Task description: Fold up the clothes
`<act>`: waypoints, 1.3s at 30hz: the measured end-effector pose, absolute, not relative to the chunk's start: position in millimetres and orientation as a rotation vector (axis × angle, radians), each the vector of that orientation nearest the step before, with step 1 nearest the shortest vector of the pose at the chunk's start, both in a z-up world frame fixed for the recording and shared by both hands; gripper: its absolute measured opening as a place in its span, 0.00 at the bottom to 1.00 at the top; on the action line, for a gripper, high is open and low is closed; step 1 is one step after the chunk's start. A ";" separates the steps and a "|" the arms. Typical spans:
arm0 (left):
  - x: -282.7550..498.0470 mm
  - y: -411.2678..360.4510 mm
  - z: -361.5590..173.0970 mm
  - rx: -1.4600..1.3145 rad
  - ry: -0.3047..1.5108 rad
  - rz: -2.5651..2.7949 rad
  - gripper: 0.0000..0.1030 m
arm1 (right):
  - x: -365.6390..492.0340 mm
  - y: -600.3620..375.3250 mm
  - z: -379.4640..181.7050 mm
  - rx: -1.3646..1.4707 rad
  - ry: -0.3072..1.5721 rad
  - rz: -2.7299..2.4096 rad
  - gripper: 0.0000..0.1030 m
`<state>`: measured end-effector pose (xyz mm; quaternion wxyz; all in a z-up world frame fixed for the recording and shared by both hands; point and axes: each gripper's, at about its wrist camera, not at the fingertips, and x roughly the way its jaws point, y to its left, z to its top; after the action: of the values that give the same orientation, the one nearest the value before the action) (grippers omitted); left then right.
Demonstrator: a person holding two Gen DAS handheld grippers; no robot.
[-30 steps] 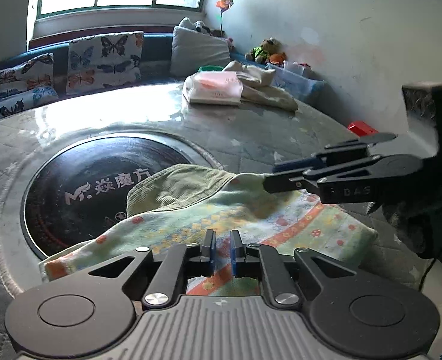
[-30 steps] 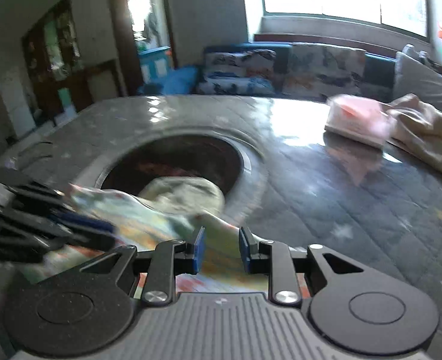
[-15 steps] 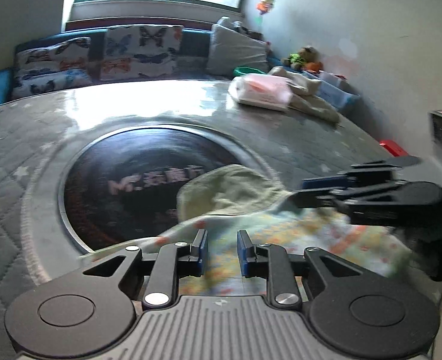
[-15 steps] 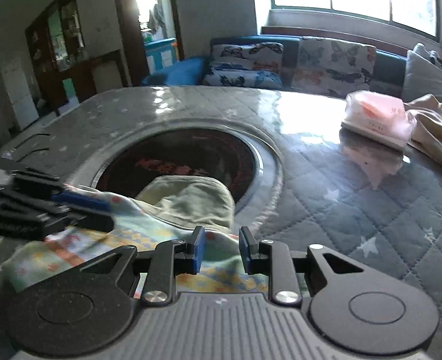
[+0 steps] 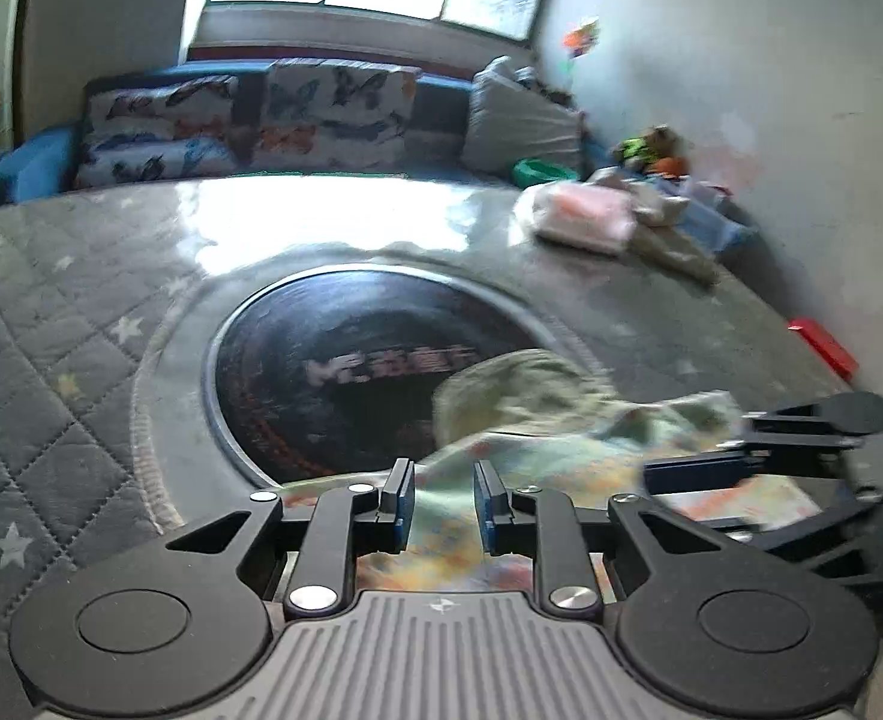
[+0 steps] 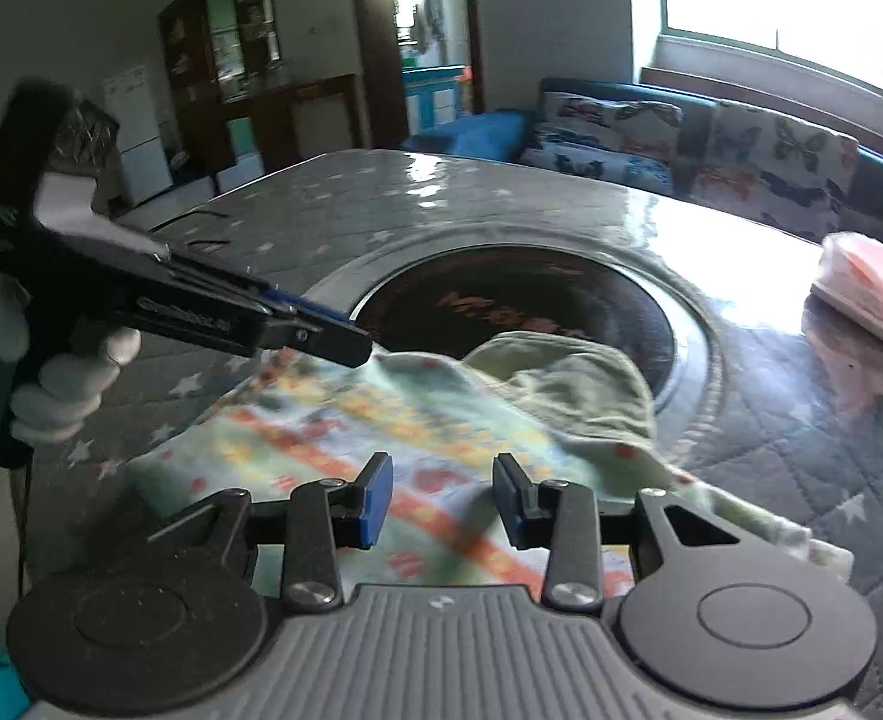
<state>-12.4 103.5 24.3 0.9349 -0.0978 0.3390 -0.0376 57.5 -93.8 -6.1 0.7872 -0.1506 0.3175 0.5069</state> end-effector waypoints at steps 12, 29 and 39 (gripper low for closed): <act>-47.6 65.6 9.6 -0.243 0.734 -0.174 0.23 | 10.4 -107.3 -5.5 -0.383 0.658 1.171 0.37; -53.5 65.9 -1.3 -0.212 0.749 -0.144 0.23 | 15.4 -178.5 -13.4 -0.279 0.715 0.966 0.38; -53.0 67.0 -0.3 -0.211 0.752 -0.144 0.24 | 29.7 -218.7 -10.8 -0.242 0.743 0.832 0.38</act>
<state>-53.0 67.0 -0.3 0.9222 -0.1026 0.3662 -0.0700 29.7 -218.7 -10.8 0.8415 -0.1146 0.3519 0.3937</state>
